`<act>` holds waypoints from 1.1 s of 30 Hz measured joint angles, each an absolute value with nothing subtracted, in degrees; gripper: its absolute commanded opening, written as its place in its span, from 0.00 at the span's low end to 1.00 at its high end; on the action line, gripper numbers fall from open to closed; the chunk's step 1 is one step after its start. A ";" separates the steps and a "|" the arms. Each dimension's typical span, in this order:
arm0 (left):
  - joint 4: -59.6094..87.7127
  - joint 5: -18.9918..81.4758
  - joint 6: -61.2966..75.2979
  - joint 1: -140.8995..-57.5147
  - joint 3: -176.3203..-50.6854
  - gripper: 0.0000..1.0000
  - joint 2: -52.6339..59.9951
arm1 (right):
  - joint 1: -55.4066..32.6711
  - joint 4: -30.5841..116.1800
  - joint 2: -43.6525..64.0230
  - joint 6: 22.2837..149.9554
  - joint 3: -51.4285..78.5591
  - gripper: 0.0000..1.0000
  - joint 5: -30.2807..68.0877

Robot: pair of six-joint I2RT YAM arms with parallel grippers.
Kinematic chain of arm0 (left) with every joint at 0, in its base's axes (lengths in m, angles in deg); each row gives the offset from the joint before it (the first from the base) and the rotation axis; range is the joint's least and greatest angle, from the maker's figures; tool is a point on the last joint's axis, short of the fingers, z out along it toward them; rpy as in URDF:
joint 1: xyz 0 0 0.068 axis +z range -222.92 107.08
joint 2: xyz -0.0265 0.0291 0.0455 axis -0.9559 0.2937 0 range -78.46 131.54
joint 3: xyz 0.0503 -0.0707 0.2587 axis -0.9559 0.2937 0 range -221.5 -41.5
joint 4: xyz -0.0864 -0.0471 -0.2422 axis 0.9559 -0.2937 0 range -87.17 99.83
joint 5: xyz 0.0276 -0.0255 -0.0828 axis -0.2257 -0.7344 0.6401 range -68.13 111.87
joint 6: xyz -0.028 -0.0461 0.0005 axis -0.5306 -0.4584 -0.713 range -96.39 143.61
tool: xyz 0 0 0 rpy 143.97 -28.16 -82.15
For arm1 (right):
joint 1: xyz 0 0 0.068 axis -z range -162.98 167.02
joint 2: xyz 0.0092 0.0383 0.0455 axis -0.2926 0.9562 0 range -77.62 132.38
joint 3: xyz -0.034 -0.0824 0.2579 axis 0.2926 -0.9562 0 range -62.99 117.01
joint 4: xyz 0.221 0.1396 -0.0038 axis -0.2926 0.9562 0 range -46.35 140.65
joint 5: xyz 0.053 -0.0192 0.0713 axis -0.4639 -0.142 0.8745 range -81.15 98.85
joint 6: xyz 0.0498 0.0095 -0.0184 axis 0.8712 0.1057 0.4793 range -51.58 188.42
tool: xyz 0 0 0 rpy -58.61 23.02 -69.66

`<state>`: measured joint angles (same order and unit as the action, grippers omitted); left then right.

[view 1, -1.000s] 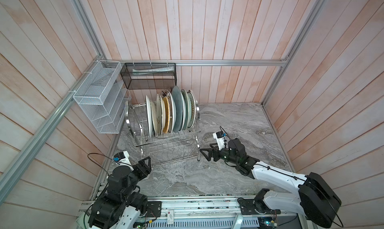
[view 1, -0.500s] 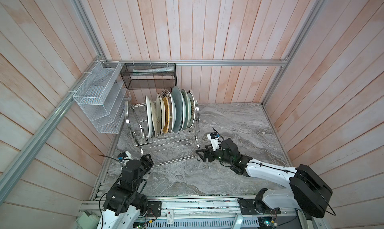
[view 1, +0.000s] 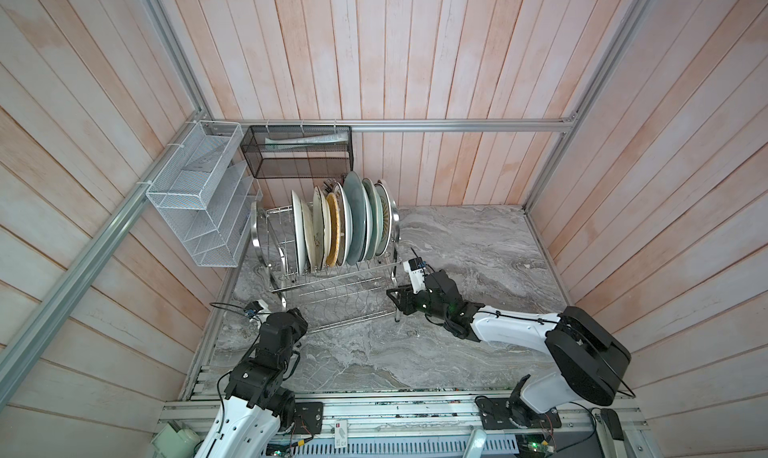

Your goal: Load the plates into the dish rack

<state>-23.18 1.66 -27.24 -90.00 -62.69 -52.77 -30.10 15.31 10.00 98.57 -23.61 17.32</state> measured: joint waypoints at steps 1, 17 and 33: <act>-22.55 1.38 -26.35 -89.89 -62.30 0.41 -52.00 | -30.18 15.11 10.04 98.68 -23.61 0.18 17.30; -1.44 8.44 -12.66 -89.91 -57.47 0.32 -42.52 | -28.90 17.41 4.73 96.98 -27.13 0.16 8.84; -3.51 14.71 -15.18 -90.61 -64.24 1.00 -45.60 | -26.93 18.59 -7.33 99.25 -30.52 0.98 8.88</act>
<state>-3.51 14.71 -15.18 -90.61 -64.24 -45.60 -26.93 18.59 -7.33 99.25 -30.52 8.88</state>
